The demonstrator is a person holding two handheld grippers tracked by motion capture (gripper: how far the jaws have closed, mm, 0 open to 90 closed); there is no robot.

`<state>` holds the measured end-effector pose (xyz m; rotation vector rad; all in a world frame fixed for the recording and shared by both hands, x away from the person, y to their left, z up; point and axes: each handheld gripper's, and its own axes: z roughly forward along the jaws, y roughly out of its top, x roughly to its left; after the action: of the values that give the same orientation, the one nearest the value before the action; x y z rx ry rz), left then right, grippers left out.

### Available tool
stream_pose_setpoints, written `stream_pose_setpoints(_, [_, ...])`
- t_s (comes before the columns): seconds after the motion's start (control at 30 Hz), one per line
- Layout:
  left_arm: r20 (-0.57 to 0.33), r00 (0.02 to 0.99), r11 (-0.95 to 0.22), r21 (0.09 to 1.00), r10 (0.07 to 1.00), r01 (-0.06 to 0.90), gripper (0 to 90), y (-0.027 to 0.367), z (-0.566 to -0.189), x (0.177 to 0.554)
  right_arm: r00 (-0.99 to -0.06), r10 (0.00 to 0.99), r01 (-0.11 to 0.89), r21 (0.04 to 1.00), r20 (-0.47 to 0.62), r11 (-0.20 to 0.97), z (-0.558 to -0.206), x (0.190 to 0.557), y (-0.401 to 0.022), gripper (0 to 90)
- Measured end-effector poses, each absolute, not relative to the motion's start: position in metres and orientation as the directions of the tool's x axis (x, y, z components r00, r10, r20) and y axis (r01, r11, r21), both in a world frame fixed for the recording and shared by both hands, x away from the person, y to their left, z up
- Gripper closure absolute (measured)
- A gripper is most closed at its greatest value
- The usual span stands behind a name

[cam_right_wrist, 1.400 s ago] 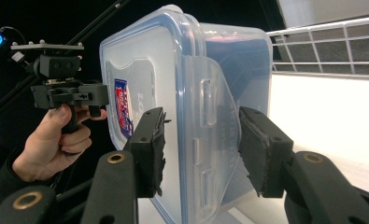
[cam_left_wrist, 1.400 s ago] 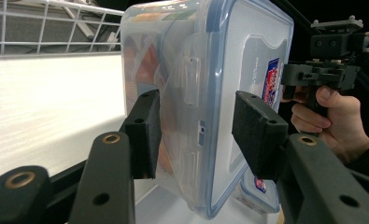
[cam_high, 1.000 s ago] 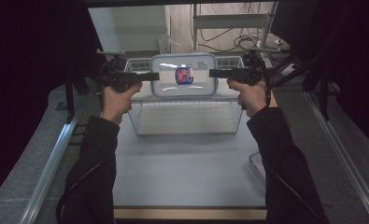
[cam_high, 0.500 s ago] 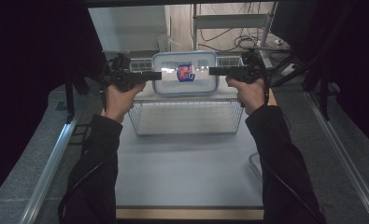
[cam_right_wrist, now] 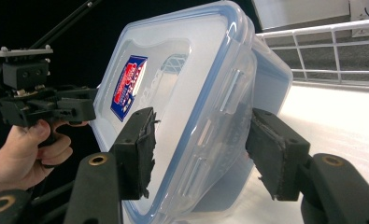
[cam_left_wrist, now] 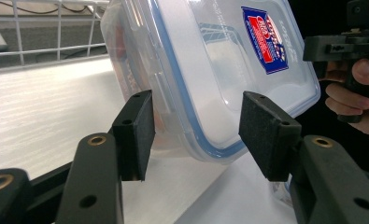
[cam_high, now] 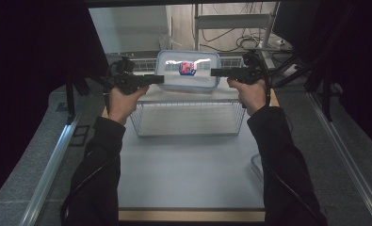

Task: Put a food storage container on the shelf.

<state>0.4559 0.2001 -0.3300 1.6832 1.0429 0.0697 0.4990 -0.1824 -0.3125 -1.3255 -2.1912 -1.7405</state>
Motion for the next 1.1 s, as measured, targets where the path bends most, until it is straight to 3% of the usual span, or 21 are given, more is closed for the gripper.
stream_pose_setpoints(0.17, [-0.427,0.611,-0.015,0.812,0.667,0.584,45.1,0.201,-0.33,0.453,-0.624,0.605,0.622,0.783,0.495,-0.001,-0.31,0.502,-0.178,41.3])
stream_pose_setpoints(0.23, [-0.431,0.611,-0.002,0.816,0.665,0.578,40.5,0.202,-0.33,0.452,-0.628,0.671,0.563,0.825,0.394,0.043,-0.306,0.499,-0.175,38.3])
stream_pose_setpoints(0.43, [-0.409,0.623,-0.008,0.832,0.666,0.555,35.1,0.204,-0.334,0.448,-0.632,0.714,0.514,0.852,0.302,0.095,-0.302,0.495,-0.172,34.0])
stream_pose_setpoints(0.53, [-0.386,0.632,-0.014,0.847,0.672,0.532,33.4,0.206,-0.335,0.446,-0.639,0.714,0.5,0.86,0.285,0.104,-0.301,0.491,-0.174,36.8])
stream_pose_setpoints(0.6, [-0.352,0.629,-0.026,0.86,0.693,0.509,34.0,0.207,-0.335,0.444,-0.649,0.711,0.487,0.866,0.272,0.114,-0.3,0.487,-0.176,44.4])
stream_pose_setpoints(0.7, [-0.285,0.618,-0.042,0.888,0.733,0.459,46.8,0.209,-0.332,0.439,-0.647,0.732,0.45,0.881,0.213,0.142,-0.298,0.477,-0.179,64.1])
stream_pose_setpoints(0.73, [-0.267,0.61,-0.049,0.891,0.746,0.451,61.8,0.21,-0.331,0.438,-0.637,0.751,0.425,0.891,0.171,0.158,-0.297,0.472,-0.181,74.7])
stream_pose_setpoints(0.77, [-0.243,0.593,-0.059,0.895,0.768,0.443,61.8,0.21,-0.33,0.437,-0.637,0.751,0.425,0.891,0.171,0.158,-0.297,0.472,-0.181,74.7])
stream_pose_setpoints(0.8, [-0.217,0.572,-0.069,0.897,0.791,0.436,74.7,0.209,-0.33,0.437,-0.619,0.776,0.417,0.888,0.122,0.194,-0.299,0.47,-0.179,81.1])
stream_pose_setpoints(0.83, [-0.207,0.557,-0.073,0.896,0.804,0.438,74.7,0.208,-0.329,0.437,-0.619,0.776,0.417,0.888,0.122,0.194,-0.299,0.47,-0.179,81.1])
stream_pose_setpoints(0.9, [-0.199,0.519,-0.068,0.89,0.831,0.451,83.2,0.206,-0.33,0.44,-0.601,0.792,0.437,0.874,0.109,0.211,-0.304,0.472,-0.175,85.0])
stream_pose_setpoints(1.1, [-0.221,0.492,-0.067,0.862,0.842,0.502,83.9,0.196,-0.338,0.45,-0.553,0.826,0.47,0.858,0.103,0.207,-0.312,0.479,-0.167,87.7])
